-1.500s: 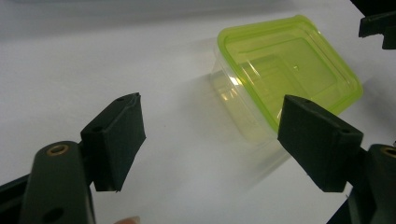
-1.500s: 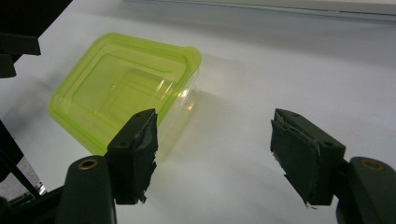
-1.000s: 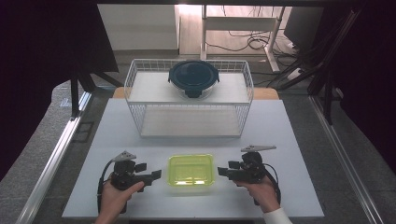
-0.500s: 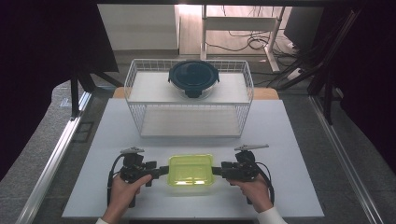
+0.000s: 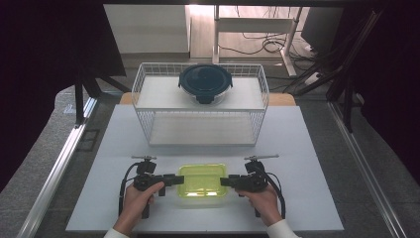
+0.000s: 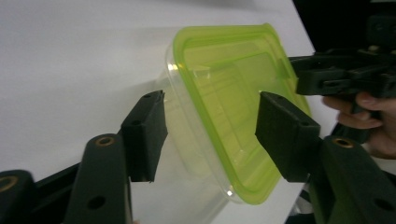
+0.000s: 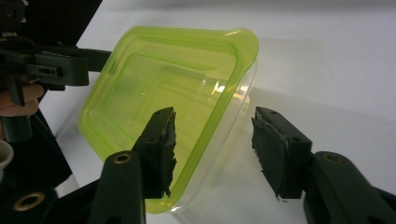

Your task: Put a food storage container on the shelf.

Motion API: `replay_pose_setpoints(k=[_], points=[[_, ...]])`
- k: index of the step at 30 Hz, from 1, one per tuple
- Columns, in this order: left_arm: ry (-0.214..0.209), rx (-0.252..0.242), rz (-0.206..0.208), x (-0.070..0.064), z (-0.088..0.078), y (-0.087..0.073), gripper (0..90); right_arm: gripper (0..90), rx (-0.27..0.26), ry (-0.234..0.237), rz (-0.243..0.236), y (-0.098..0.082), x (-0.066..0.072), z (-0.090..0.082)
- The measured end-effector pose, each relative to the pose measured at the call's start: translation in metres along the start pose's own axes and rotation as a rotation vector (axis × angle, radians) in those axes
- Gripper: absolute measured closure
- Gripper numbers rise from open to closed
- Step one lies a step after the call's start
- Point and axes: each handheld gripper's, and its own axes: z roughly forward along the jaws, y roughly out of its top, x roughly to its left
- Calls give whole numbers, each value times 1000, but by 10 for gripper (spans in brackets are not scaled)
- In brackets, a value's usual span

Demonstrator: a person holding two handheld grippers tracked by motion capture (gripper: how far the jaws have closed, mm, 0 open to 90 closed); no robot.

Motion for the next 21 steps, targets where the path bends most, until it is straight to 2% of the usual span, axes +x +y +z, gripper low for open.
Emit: replay_pose_setpoints(k=[6, 9, 11, 13, 15, 17, 21], points=[[-12, 27, -16, 4, 6, -2, 493, 590, -3, 46, 48, -1, -3, 4], [-25, 27, -23, 3, 8, -2, 569, 663, 4, 62, 58, -2, -5, 6], [-8, 16, -23, 1, 10, -3, 614, 690, 3, 63, 62, -3, -4, 6], [-9, 4, -39, 2, 10, -3, 635, 697, 0, 62, 73, -4, -5, 6], [-15, -10, -53, 3, 8, -4, 696, 709, -3, 65, 77, -4, -5, 5], [-12, -10, -52, 3, 8, -5, 727, 718, -8, 63, 72, -5, -4, 4], [-39, -16, -58, 0, 5, -6, 748, 751, -25, 56, 68, -5, -2, -1]])
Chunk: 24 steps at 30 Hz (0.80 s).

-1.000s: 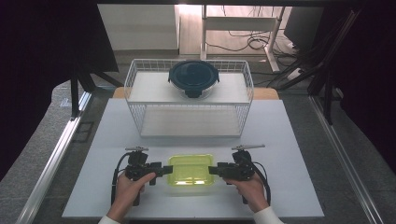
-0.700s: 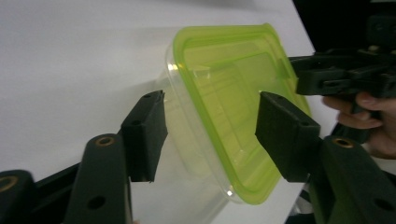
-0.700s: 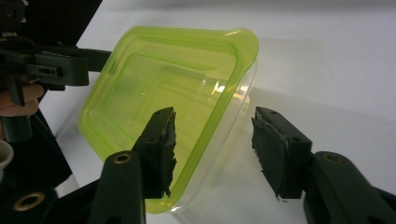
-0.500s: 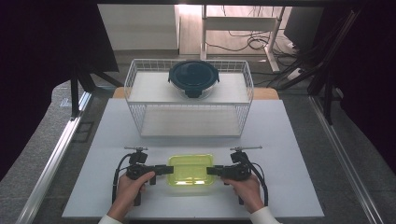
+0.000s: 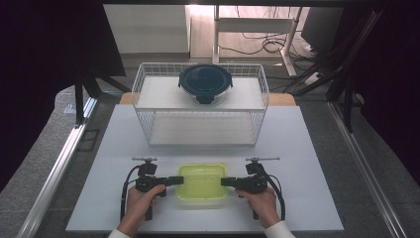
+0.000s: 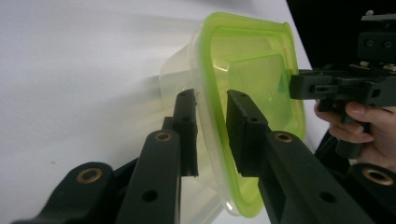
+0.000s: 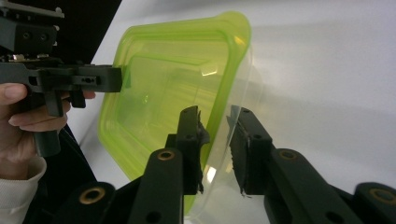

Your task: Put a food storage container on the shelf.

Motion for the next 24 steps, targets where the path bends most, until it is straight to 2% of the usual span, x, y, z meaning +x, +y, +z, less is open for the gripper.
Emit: replay_pose_setpoints(k=[13, 24], points=[[-39, -46, 41, -20, -18, -6, 756, 770, -40, 22, -74, 0, 14, -19], [-53, -61, 55, -22, -24, -6, 760, 772, -59, 26, -115, 0, 24, -26]])
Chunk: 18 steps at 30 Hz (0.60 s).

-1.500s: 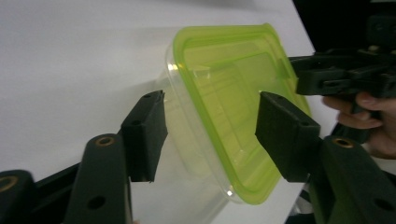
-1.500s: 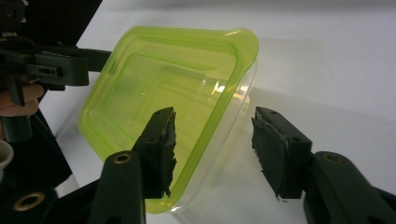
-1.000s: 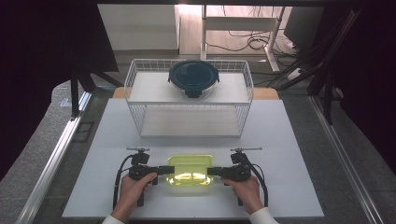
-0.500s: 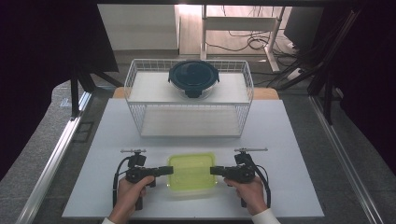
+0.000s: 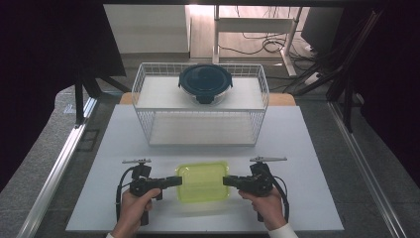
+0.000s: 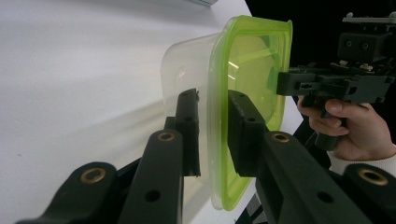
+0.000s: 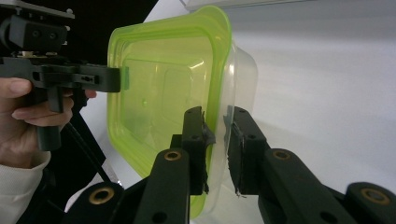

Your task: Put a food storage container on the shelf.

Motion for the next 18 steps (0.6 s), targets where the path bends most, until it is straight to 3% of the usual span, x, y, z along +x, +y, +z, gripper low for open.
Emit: replay_pose_setpoints(k=[11, 18], points=[[-13, -14, 6, -5, -5, 2, 760, 774, -16, -6, -34, 4, 7, -4], [-12, -27, 31, -15, -15, 7, 759, 776, -32, 0, -74, 10, 16, -10]])
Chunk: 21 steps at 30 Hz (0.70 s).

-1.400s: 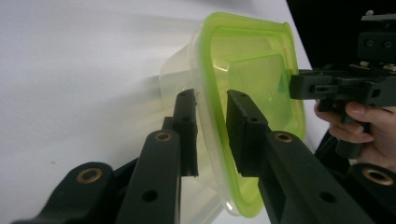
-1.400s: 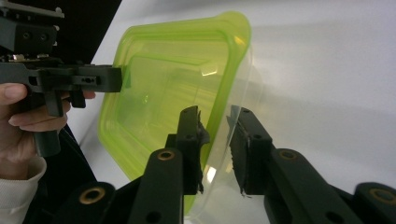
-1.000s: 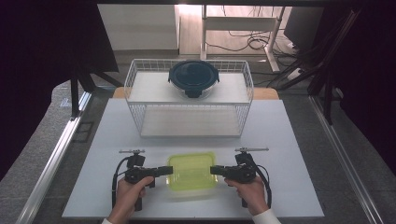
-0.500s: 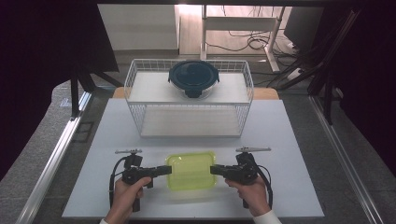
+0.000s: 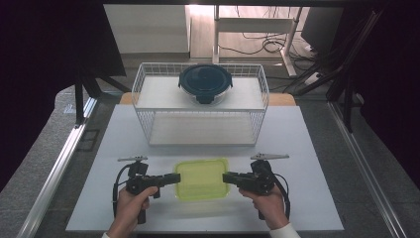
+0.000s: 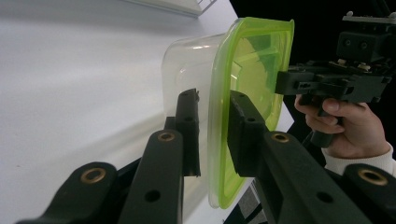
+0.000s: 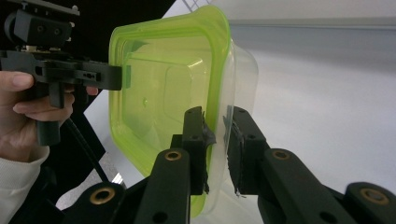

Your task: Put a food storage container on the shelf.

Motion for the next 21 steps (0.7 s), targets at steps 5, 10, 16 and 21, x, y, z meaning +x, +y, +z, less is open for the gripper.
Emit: replay_pose_setpoints(k=[5, 10, 16, 21], points=[[-2, 0, -16, 2, -2, 2, 758, 778, 1, -6, -1, 4, 2, 2], [8, -4, -3, -2, -4, 10, 759, 780, -3, -7, 0, 10, 3, 3], [4, -7, 10, -8, -8, 19, 760, 780, -20, -10, -12, 18, 8, -3], [3, -16, 21, -15, -15, 24, 760, 780, -29, 1, -17, 24, 13, -7]])
